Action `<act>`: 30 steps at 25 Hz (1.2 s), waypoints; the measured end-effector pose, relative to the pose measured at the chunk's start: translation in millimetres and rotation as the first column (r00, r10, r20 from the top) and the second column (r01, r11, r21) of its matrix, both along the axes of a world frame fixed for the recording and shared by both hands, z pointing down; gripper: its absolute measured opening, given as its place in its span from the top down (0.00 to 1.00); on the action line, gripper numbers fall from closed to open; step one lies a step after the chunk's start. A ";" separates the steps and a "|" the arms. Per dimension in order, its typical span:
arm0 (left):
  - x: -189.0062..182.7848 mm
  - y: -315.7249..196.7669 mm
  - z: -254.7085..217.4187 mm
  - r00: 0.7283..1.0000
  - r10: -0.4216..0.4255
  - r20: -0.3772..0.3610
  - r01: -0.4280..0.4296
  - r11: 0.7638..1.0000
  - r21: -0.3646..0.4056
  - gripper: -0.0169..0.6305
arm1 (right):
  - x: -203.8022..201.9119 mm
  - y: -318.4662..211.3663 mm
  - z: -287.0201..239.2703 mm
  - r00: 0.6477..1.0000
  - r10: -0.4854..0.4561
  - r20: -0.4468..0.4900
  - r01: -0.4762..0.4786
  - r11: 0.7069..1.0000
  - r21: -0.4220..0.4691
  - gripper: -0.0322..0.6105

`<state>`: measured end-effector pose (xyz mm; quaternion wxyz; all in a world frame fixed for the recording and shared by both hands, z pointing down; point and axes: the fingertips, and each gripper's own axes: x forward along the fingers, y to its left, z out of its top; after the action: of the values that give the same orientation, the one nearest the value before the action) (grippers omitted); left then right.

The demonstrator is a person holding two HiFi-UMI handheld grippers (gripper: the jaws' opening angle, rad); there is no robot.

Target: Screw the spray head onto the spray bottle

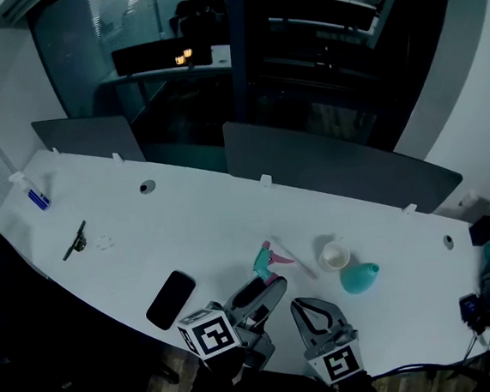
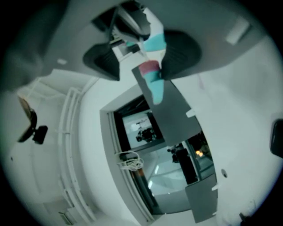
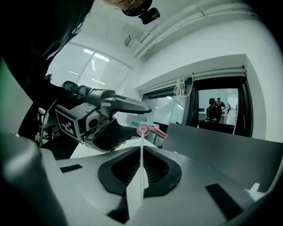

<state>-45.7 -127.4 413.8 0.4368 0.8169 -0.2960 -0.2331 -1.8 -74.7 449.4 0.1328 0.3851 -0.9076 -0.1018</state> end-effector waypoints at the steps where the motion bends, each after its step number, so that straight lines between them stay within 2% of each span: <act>1: 2.0 -0.2 -1.0 1.000 0.013 -0.014 -0.013 1.000 -0.001 0.52 | 1.1 0.0 0.6 1.000 0.007 0.002 -0.007 1.000 0.001 0.92; 5: 10.0 0.1 -2.9 0.998 0.054 -0.037 -0.054 0.999 -0.001 0.54 | 11.1 -0.8 3.2 0.999 0.036 0.023 -0.036 0.999 -0.008 0.92; 8: 13.0 -1.7 4.0 0.998 0.061 0.005 -0.061 0.998 -0.020 0.74 | 17.4 0.4 3.6 0.999 0.046 0.012 -0.046 0.999 -0.006 0.92; 9: 14.1 -2.0 4.4 0.998 0.064 0.014 -0.064 0.998 -0.023 0.76 | 18.1 0.9 3.3 0.999 0.045 0.006 -0.045 0.999 -0.003 0.92; 15: 22.2 1.7 0.1 0.994 0.104 0.025 -0.104 0.994 -0.028 0.77 | 24.4 1.2 4.2 0.998 0.058 0.024 -0.058 0.998 -0.014 0.92; 18: 21.2 3.0 -3.6 0.992 0.091 0.086 -0.093 0.995 0.020 0.77 | 24.0 -0.6 5.1 0.995 0.065 0.075 -0.062 0.997 -0.045 0.91; 22: 10.3 2.1 -18.9 0.990 0.017 0.138 -0.032 0.994 0.108 0.77 | 31.6 -6.4 11.0 0.988 0.108 0.110 -0.098 0.991 -0.094 0.91; 24: 7.4 1.4 -22.1 0.976 -0.016 0.215 -0.019 0.987 0.159 0.77 | 38.5 -8.2 16.2 0.989 0.121 0.085 -0.112 0.988 -0.104 0.91; 26: 10.8 3.2 -21.2 0.951 -0.030 0.306 -0.033 0.980 0.199 0.77 | 42.1 -8.2 19.9 0.991 0.124 0.048 -0.118 0.988 -0.102 0.91; 30: 24.7 11.3 -26.2 0.876 -0.092 0.473 -0.069 0.947 0.313 0.77 | 48.9 -7.6 27.8 0.990 0.140 0.019 -0.137 0.984 -0.116 0.91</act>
<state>-21.0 -116.0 387.6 0.2094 0.9071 -0.3583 -0.0701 47.1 -82.3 477.2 0.1490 0.4402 -0.8848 -0.0349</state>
